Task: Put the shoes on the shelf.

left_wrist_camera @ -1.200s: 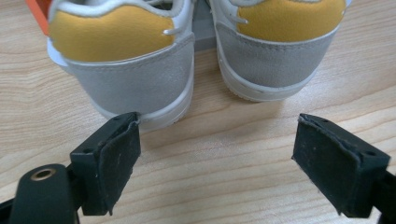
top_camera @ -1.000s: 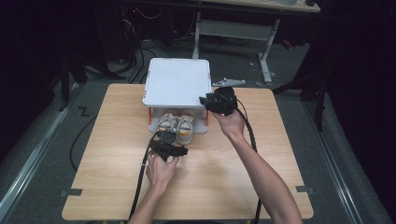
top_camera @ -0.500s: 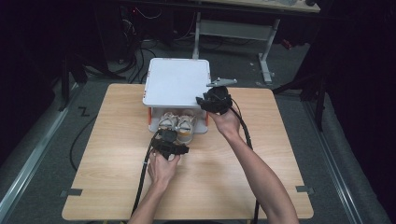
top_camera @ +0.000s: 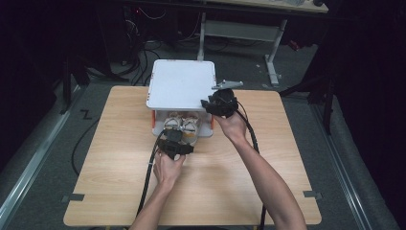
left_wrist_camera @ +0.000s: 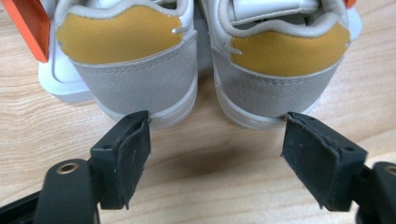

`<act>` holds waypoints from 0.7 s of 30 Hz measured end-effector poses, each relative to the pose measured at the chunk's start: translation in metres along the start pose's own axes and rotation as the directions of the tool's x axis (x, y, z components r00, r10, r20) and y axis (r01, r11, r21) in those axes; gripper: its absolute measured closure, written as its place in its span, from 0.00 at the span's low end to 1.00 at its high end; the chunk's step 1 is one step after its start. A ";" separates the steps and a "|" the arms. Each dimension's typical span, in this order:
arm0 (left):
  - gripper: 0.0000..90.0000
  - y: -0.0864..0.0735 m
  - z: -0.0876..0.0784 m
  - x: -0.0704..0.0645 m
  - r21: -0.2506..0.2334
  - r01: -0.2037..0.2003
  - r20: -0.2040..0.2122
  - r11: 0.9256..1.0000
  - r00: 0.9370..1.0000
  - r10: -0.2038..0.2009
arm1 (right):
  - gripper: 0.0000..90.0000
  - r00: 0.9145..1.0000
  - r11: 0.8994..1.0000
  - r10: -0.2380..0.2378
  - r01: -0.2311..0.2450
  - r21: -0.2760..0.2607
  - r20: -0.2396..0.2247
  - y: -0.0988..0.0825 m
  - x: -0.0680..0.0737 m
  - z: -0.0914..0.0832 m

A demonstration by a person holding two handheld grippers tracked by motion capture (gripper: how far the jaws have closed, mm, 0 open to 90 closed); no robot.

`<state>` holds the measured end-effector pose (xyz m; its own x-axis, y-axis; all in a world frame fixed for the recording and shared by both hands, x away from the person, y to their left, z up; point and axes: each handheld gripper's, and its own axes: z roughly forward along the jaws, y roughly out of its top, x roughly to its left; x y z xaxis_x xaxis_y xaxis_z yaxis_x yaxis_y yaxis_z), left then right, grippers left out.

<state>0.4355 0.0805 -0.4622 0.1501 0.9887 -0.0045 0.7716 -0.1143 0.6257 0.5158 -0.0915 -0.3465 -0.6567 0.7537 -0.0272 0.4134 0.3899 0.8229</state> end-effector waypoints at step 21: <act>0.33 0.024 0.025 -0.002 -0.063 0.024 -0.010 0.998 1.000 -0.024 | 0.68 1.000 1.000 -0.005 0.005 -0.006 -0.006 0.000 -0.001 0.000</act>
<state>0.4698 0.0731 -0.4667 0.1250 0.9921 -0.0118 0.7347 -0.0846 0.6731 0.5165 -0.0922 -0.3471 -0.6624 0.7486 -0.0279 0.4062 0.3902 0.8263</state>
